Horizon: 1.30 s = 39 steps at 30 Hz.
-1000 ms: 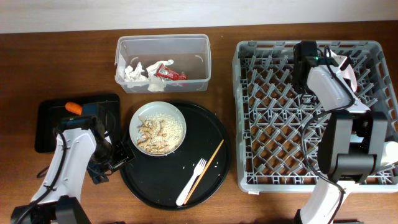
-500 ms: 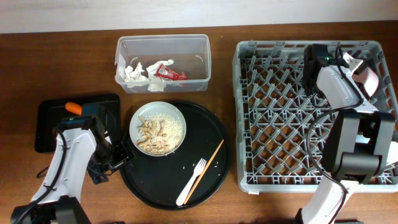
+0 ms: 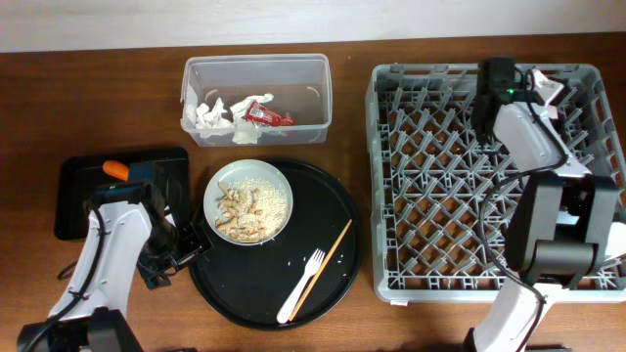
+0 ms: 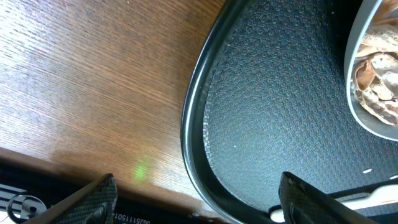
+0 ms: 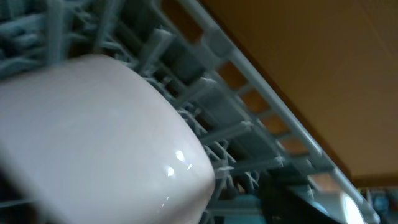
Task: Sort waste into correct bins and load items into the dishwasher rack
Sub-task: 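Move the right gripper back toward the fork and chopstick on the tray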
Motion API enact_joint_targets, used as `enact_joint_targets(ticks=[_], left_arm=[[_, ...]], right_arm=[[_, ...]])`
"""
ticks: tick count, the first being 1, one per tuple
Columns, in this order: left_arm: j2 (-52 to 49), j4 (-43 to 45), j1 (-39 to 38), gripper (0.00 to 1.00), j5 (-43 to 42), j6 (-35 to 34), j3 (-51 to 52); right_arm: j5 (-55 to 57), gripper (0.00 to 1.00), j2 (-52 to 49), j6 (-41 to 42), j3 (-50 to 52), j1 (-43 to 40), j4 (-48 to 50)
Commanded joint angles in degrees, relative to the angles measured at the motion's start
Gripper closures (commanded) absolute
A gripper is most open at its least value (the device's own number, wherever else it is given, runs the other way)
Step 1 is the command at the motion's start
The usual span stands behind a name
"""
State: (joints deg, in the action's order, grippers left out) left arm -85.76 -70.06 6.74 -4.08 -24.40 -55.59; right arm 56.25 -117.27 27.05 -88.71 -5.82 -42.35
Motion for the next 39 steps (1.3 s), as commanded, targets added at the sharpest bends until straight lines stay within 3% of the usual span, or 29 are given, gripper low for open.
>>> enact_joint_targets(ticks=[1,4,9,15,22,26,30,34,39], left_arm=[[0.1,-0.1,-0.3,0.17,0.4,0.9,0.4],[0.1,-0.1,-0.3,0.17,0.4,0.9,0.4],[0.1,-0.1,-0.3,0.17,0.4,0.9,0.4],[0.1,0.0,-0.3,0.17,0.4,1.0,0.4],[0.1,1.9,-0.3,0.17,0.4,2.7,0.4],[0.1,2.2,-0.3,0.17,0.5,3.5,0.4],[0.1,2.3,-0.3,0.17,2.6,3.5,0.4],[0.1,2.3,-0.3,0.16,2.6,3.5,0.4],[0.1,2.3,-0.3,0.16,2.6,3.5,0.4]], right_arm=[[-1.2,0.1,1.2,-7.7,-1.5,4.6,2.3],[-0.8,0.06,1.4,-10.5,-1.5,7.4,0.3],[-6.0,0.04,9.1,-6.8,-1.5,7.2,-9.2],[-35.4,0.02,23.0,-6.0,-1.5,1.6,-21.3],[-62.8,0.02,28.9,-19.1,-1.5,-2.4,-37.5],[-71.1,0.02,28.9,-19.1,-1.5,5.5,-42.6],[-70.7,0.02,28.8,-8.7,-1.3,23.0,-41.7],[-70.4,0.02,28.7,4.3,2.1,37.1,-35.3],[-70.4,0.02,28.7,18.1,17.2,51.8,-20.0]])
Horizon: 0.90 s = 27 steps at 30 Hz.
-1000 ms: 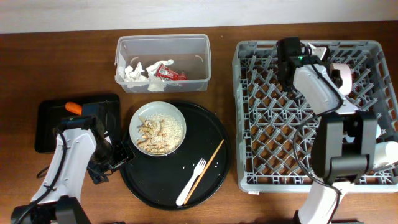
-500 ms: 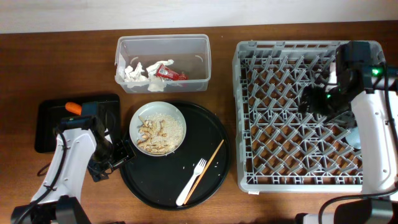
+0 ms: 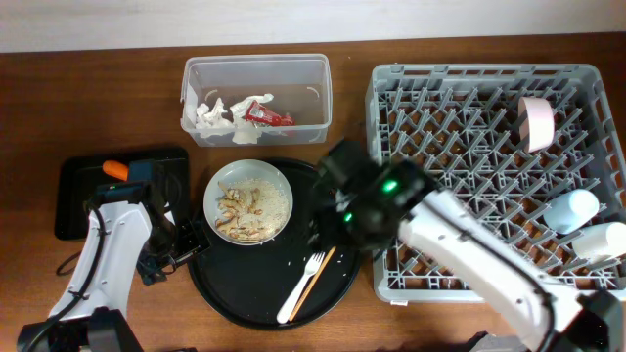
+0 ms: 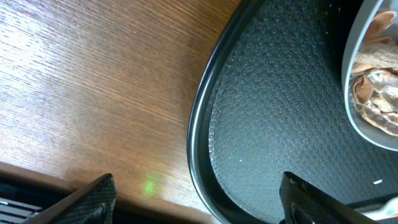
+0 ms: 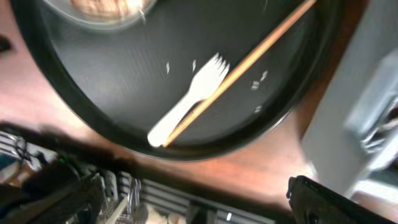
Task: Sort waste into correct bins and load items into the dishwasher rack
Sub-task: 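Move the right gripper back toward the fork and chopstick on the tray, then grasp the white plastic fork with the right gripper and place it in the rack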
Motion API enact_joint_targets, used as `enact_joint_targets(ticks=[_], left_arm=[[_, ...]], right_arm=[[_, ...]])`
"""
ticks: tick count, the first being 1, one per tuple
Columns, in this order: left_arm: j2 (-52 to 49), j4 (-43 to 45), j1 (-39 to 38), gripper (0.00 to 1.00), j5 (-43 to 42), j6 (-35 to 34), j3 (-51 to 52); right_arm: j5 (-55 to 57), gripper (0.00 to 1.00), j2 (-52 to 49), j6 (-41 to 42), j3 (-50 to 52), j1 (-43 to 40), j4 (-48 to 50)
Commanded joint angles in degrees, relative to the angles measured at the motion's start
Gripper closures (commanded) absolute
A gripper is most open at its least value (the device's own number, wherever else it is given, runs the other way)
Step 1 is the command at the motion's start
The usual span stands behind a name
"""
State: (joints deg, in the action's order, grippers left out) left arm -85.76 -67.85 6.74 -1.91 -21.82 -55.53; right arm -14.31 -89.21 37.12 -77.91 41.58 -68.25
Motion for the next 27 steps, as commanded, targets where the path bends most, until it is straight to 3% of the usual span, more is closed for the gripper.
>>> enact_joint_targets(ticks=[1,3,13,16,17,18,20,22,24,27], left_arm=[[0.1,0.1,-0.3,0.16,0.4,0.9,0.3],[0.1,0.1,-0.3,0.16,0.4,0.9,0.3],[0.1,0.1,-0.3,0.16,0.4,0.9,0.3],[0.1,0.1,-0.3,0.16,0.4,0.9,0.3],[0.1,0.1,-0.3,0.16,0.4,0.9,0.3],[0.1,0.1,-0.3,0.16,0.4,0.9,0.3],[0.1,0.1,-0.3,0.16,0.4,0.9,0.3],[0.1,0.1,-0.3,0.16,0.4,0.9,0.3],[0.1,0.1,-0.3,0.16,0.4,0.9,0.3],[0.1,0.1,-0.3,0.16,0.4,0.9,0.3]], right_arm=[[0.2,0.05,0.6,9.0,8.6,5.7,8.8],[0.2,0.12,-0.7,11.7,13.0,8.8,14.8],[3.6,0.13,-17.3,15.5,14.4,12.8,25.2],[8.5,0.2,-18.0,15.5,14.4,12.8,27.2],[10.0,0.25,-18.0,15.5,14.4,12.8,27.1],[11.0,0.38,-18.0,15.5,14.5,12.8,27.1],[11.6,0.54,-18.0,15.5,14.5,12.8,27.1],[13.6,0.63,-18.0,15.5,14.5,12.8,27.1],[15.3,0.78,-18.0,15.5,14.5,12.8,26.7],[15.5,0.89,-18.0,15.5,14.5,12.8,26.0]])
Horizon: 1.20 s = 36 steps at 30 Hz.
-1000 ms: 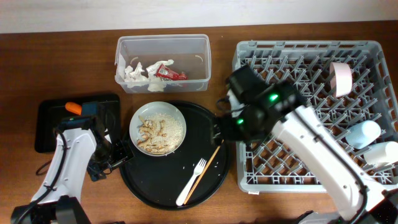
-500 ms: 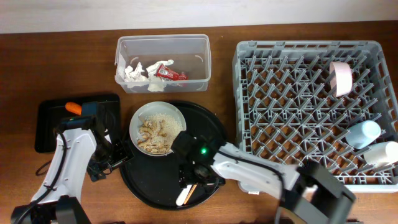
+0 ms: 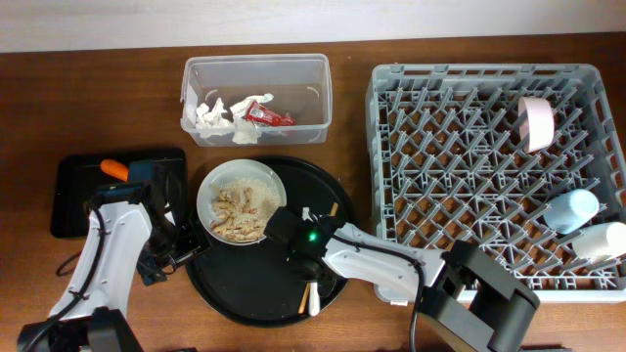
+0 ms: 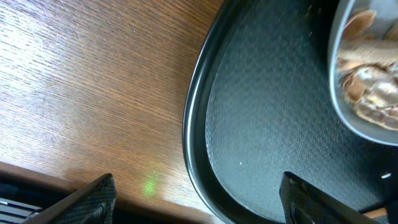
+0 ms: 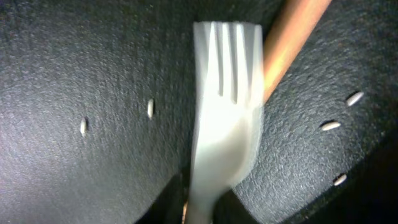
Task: Sort waste into correct bins and load items into the dishwasher rack
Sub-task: 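Grasp the white plastic fork with the right gripper and place it in the rack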
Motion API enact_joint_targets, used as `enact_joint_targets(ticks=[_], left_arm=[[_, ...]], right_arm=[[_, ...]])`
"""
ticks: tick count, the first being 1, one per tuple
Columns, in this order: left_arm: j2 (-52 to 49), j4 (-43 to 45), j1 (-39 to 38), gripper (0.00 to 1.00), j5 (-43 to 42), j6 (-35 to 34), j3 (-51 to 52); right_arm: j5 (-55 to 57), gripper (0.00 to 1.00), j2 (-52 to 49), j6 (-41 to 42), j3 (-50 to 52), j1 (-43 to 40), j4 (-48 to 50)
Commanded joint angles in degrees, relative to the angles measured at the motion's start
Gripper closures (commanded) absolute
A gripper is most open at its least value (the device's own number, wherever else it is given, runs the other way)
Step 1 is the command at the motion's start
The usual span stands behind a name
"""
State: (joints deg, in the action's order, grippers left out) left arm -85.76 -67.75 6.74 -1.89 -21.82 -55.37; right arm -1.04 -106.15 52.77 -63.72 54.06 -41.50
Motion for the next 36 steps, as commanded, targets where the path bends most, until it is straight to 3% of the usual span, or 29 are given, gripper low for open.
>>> enact_joint_targets(ticks=[1,12,14,22,24,26,30,34,36], left_arm=[[0.1,0.0,-0.3,0.16,0.4,0.9,0.2],[0.1,0.0,-0.3,0.16,0.4,0.9,0.2],[0.1,0.0,-0.3,0.16,0.4,0.9,0.2],[0.1,0.0,-0.3,0.16,0.4,0.9,0.2],[0.1,0.0,-0.3,0.16,0.4,0.9,0.2],[0.1,0.0,-0.3,0.16,0.4,0.9,0.2],[0.1,0.0,-0.3,0.16,0.4,0.9,0.2],[0.1,0.0,-0.3,0.16,0.4,0.9,0.2],[0.1,0.0,-0.3,0.16,0.4,0.9,0.2]], right_arm=[[2.4,0.91,-0.9,-0.2,0.2,0.2,-1.3],[9.3,0.93,-0.6,-0.3,-5.8,0.2,-11.8],[9.3,0.88,-0.6,-0.4,-5.8,0.2,-11.7],[9.3,0.87,-0.6,-0.4,-5.8,0.2,-11.7],[9.3,0.96,-0.5,-0.4,-5.8,0.2,-11.7],[9.3,0.96,0.5,-1.0,-6.2,-0.6,-12.1],[9.3,0.96,8.0,-8.8,-11.6,-7.1,-18.8],[9.3,0.96,19.9,-20.0,-14.8,-17.9,-22.9],[9.5,0.96,22.5,-22.9,-14.7,-27.2,-26.0]])
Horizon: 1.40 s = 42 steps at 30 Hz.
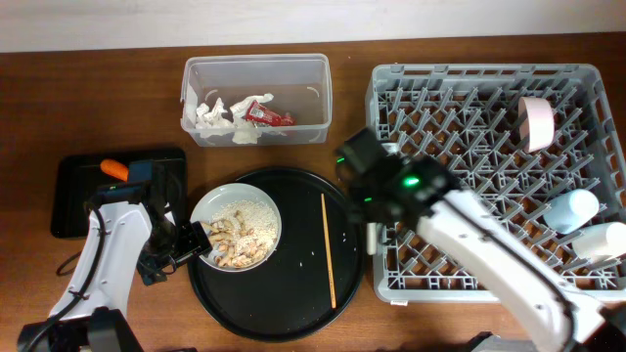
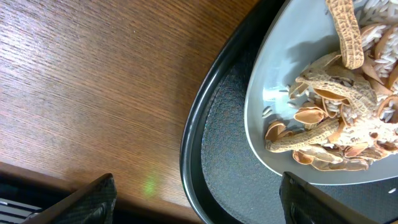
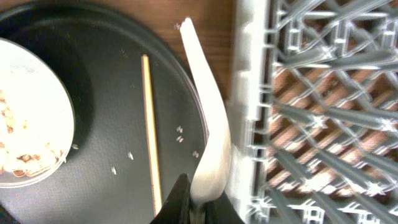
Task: Sort waste into correct bins and load items into the dishwasher rack
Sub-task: 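Grasp the white plastic fork with the right gripper and place it in the rack, then grasp the wooden chopstick with the right gripper and place it in the rack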
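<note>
My right gripper (image 3: 200, 196) is shut on the handle of a white plastic fork (image 3: 208, 124), held over the gap between the round black tray (image 1: 293, 293) and the grey dishwasher rack (image 1: 391, 284). In the overhead view the right gripper (image 1: 376, 233) sits at the rack's left edge. A wooden chopstick (image 1: 328, 249) lies straight on the tray. A pale bowl (image 1: 276, 230) of rice and peanut shells sits on the tray's left side. My left gripper (image 2: 199, 205) is open, straddling the tray rim right beside the bowl (image 2: 267, 99).
A clear bin (image 1: 318, 93) with crumpled paper and a red wrapper stands at the back. A black tray (image 1: 78, 210) with an orange piece lies far left. The rack holds a pink cup (image 1: 535, 122) and white items (image 1: 572, 207) on its right side.
My right gripper was down on the tray at the fork; now it holds the fork up by the rack's left edge. The bowl sits further front-left and the chopstick lies straight. The left arm has not moved.
First my right gripper was at a pale cup in the rack's far right corner. Then the cup stood in the rack and the gripper hung open over the tray. It was then down at the fork, and now holds it beside the rack.
</note>
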Motion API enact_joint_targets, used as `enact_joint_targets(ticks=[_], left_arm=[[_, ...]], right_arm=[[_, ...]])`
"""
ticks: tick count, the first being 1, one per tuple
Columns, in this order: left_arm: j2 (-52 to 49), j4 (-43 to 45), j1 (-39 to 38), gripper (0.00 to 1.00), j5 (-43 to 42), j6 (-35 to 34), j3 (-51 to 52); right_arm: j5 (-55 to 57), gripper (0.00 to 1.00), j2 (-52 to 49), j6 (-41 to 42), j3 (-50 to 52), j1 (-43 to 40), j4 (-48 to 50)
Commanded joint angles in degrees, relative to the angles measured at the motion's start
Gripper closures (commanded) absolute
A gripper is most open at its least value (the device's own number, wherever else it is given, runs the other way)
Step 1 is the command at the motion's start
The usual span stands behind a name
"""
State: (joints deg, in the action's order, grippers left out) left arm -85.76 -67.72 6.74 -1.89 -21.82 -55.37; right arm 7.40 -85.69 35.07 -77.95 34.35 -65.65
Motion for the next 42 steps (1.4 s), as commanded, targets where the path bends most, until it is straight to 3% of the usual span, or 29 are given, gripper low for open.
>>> enact_joint_targets(ticks=[1,3,12,13,17,21,23,24,26,35,42], left_arm=[[0.1,0.0,-0.3,0.16,0.4,0.9,0.2],[0.1,0.0,-0.3,0.16,0.4,0.9,0.2],[0.1,0.0,-0.3,0.16,0.3,0.9,0.2],[0.1,0.0,-0.3,0.16,0.3,0.9,0.2],[0.1,0.0,-0.3,0.16,0.4,0.9,0.2],[0.1,0.0,-0.3,0.16,0.4,0.9,0.2],[0.1,0.0,-0.3,0.16,0.4,0.9,0.2],[0.1,0.0,-0.3,0.16,0.4,0.9,0.2],[0.1,0.2,-0.3,0.16,0.3,0.9,0.2],[0.1,0.2,-0.3,0.16,0.2,0.9,0.2],[0.1,0.2,-0.3,0.16,0.2,0.9,0.2]], right_arm=[[0.5,0.96,1.8,-6.6,-0.2,-10.9,-2.7],[-0.3,0.96,1.4,-8.3,2.6,-15.1,-2.4],[-8.3,0.95,-1.7,-9.6,12.2,-15.2,6.1],[-8.3,0.86,-2.6,-9.6,12.2,-15.2,6.1],[-9.2,0.69,-3.7,-9.6,12.2,-15.1,6.1],[-11.1,0.66,-1.7,-10.6,7.5,-14.4,4.7],[-11.7,0.61,-0.4,-11.6,1.9,-10.3,5.0],[-11.7,0.52,-0.4,-13.0,0.1,-7.3,5.7],[-11.1,0.46,-1.2,-13.7,0.0,-2.4,7.9],[-10.7,0.45,-22.7,-7.5,0.2,5.1,8.1],[-11.3,0.45,-26.4,-7.1,0.5,6.0,9.7]])
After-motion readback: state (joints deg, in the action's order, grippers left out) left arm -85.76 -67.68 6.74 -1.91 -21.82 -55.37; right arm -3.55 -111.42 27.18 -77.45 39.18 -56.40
